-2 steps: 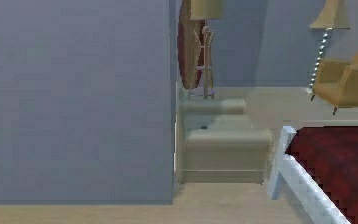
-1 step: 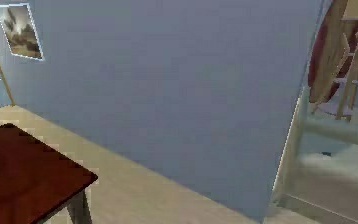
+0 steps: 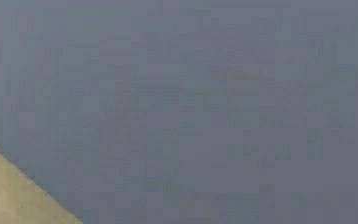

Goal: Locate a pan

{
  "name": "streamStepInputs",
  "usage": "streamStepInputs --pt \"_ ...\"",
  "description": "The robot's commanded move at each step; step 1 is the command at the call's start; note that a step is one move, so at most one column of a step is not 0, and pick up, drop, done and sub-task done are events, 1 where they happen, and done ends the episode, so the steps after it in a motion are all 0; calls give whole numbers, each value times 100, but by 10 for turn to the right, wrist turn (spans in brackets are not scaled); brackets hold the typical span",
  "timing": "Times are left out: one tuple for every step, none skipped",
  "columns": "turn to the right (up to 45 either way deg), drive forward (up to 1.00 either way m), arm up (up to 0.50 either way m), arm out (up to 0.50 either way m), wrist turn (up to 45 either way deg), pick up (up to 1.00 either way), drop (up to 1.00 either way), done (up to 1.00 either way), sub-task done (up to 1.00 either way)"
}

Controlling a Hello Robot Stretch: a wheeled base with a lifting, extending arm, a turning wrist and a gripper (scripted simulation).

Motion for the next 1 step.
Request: streamStepInputs --pt "-450 0 0 0 0 0 0 0 0"
